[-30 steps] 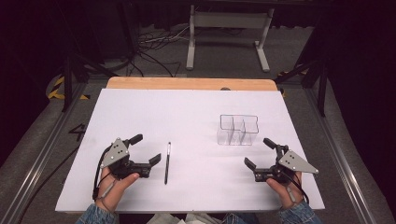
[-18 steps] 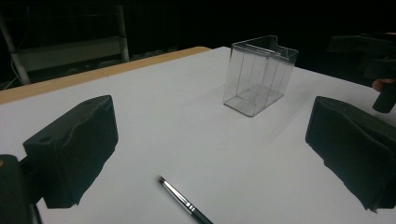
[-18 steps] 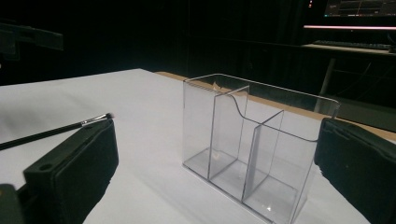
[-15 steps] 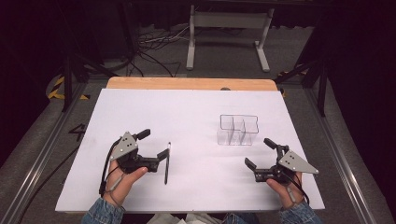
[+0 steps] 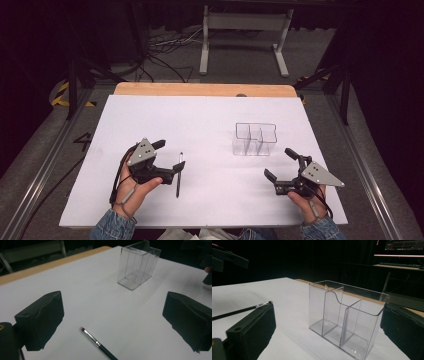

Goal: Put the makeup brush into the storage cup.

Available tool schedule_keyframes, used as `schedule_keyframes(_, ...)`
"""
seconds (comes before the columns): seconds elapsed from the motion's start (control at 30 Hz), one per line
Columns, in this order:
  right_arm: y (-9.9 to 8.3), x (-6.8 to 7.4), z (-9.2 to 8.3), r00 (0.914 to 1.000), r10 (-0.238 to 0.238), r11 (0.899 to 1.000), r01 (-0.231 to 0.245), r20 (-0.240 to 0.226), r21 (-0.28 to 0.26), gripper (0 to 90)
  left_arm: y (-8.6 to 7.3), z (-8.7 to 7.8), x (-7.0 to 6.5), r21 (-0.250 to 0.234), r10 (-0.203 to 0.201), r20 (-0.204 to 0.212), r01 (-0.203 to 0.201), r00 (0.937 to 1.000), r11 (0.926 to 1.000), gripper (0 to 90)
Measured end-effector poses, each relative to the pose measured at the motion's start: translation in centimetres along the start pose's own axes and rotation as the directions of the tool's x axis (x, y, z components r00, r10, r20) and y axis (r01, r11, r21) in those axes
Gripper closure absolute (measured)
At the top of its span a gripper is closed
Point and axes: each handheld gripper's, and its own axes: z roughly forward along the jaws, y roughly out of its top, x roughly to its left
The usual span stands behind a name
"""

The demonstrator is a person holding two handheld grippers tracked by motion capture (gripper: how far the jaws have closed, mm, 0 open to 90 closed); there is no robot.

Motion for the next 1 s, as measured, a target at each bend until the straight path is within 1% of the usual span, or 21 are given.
schedule_keyframes(0.07,0.0,0.0,0.0,1.0,-0.001,1.0,0.001,-0.002,0.002,0.7,0.2,0.1,0.0,0.033,-0.002,-0.009,0.003,1.0,0.9995,4.2)
schedule_keyframes(0.17,0.0,0.0,-0.1,1.0,0.002,1.0,-0.002,0.0,0.001,0.7,0.6,0.2,0.1,0.086,0.001,-0.018,0.001,0.9998,0.9963,4.2)
schedule_keyframes(0.23,0.0,0.0,-0.1,1.0,0.002,1.0,-0.002,0.001,-0.001,0.8,0.8,0.3,0.1,0.104,-0.006,-0.021,0.008,0.9998,0.9946,4.2)
schedule_keyframes(0.3,0.0,0.0,-0.2,1.0,0.006,1.0,-0.006,0.004,0.001,0.8,1.1,0.4,0.1,0.132,-0.008,-0.026,0.011,0.9996,0.9911,4.2)
schedule_keyframes(0.33,0.0,0.0,-0.2,1.0,0.008,1.0,-0.008,0.004,0.0,0.8,1.2,0.5,0.2,0.147,-0.016,-0.026,0.02,0.9995,0.9889,4.2)
schedule_keyframes(0.37,0.0,0.0,-0.2,1.0,0.008,1.0,-0.008,0.003,-0.001,0.8,1.3,0.7,0.3,0.171,-0.013,-0.028,0.018,0.9995,0.9851,4.3)
schedule_keyframes(0.43,0.0,0.0,-0.2,1.0,0.007,1.0,-0.007,0.003,-0.003,0.8,1.4,0.9,0.4,0.187,-0.039,-0.02,0.042,0.999,0.9815,4.7)
schedule_keyframes(0.53,0.0,0.0,-0.3,1.0,0.008,1.0,-0.008,0.005,-0.002,0.8,1.7,1.1,0.5,0.208,-0.039,-0.026,0.044,0.9989,0.9772,4.8)
schedule_keyframes(0.57,0.0,0.0,-0.4,0.9999,0.01,1.0,-0.01,0.006,0.0,0.8,1.8,1.2,0.5,0.215,-0.048,-0.022,0.051,0.9986,0.9753,5.1)
schedule_keyframes(0.6,0.0,-0.1,-0.4,0.9999,0.009,1.0,-0.009,0.007,-0.001,0.8,2.0,1.3,0.5,0.238,-0.046,-0.011,0.047,0.9989,0.9701,5.8)
schedule_keyframes(0.63,0.0,-0.1,-0.4,0.9999,0.009,1.0,-0.009,0.007,-0.001,0.8,2.0,1.3,0.5,0.238,-0.046,-0.011,0.047,0.9989,0.9701,7.1)
schedule_keyframes(0.67,0.0,-0.2,-0.5,0.9999,0.009,1.0,-0.009,0.009,-0.003,0.8,2.2,1.4,0.5,0.257,-0.042,-0.004,0.041,0.9991,0.9656,7.1)
schedule_keyframes(0.7,0.0,-0.2,-0.5,0.9999,0.01,1.0,-0.01,0.009,-0.003,0.8,2.3,1.4,0.5,0.266,-0.037,-0.001,0.036,0.9993,0.9633,7.1)
schedule_keyframes(0.73,0.0,-0.2,-0.5,0.9999,0.014,1.0,-0.014,0.008,-0.005,0.8,2.4,1.5,0.4,0.28,-0.053,0.006,0.049,0.9986,0.9587,7.2)
schedule_keyframes(0.77,0.0,-0.3,-0.4,0.9999,0.012,1.0,-0.012,0.007,-0.007,0.8,2.5,1.5,0.4,0.293,-0.054,0.012,0.048,0.9985,0.9549,7.7)
schedule_keyframes(0.8,0.0,-0.2,-0.5,0.9999,0.014,1.0,-0.014,0.006,-0.005,0.8,2.6,1.6,0.4,0.309,-0.064,0.023,0.054,0.9977,0.9494,8.8)
schedule_keyframes(0.83,0.0,-0.2,-0.5,0.9999,0.009,1.0,-0.009,0.004,-0.006,0.7,2.7,1.7,0.4,0.325,-0.073,0.023,0.062,0.9971,0.9438,10.3)
schedule_keyframes(0.9,0.0,-0.2,-0.5,0.9999,0.012,1.0,-0.012,0.004,-0.007,0.7,2.9,1.8,0.6,0.358,-0.088,0.028,0.072,0.9957,0.9311,8.2)
schedule_keyframes(0.93,0.0,-0.2,-0.6,0.9999,0.013,1.0,-0.013,0.001,-0.008,0.7,3.0,1.8,0.6,0.364,-0.103,0.032,0.084,0.9942,0.9276,6.8)
schedule_keyframes(0.97,0.0,-0.2,-0.6,0.9999,0.015,1.0,-0.015,-0.001,-0.009,0.7,3.1,1.9,0.6,0.37,-0.104,0.02,0.089,0.9944,0.9246,6.5)
schedule_keyframes(1.0,0.0,-0.2,-0.6,0.9999,0.014,1.0,-0.014,-0.002,-0.008,0.7,3.2,1.9,0.6,0.381,-0.11,0.018,0.095,0.9937,0.9197,6.0)
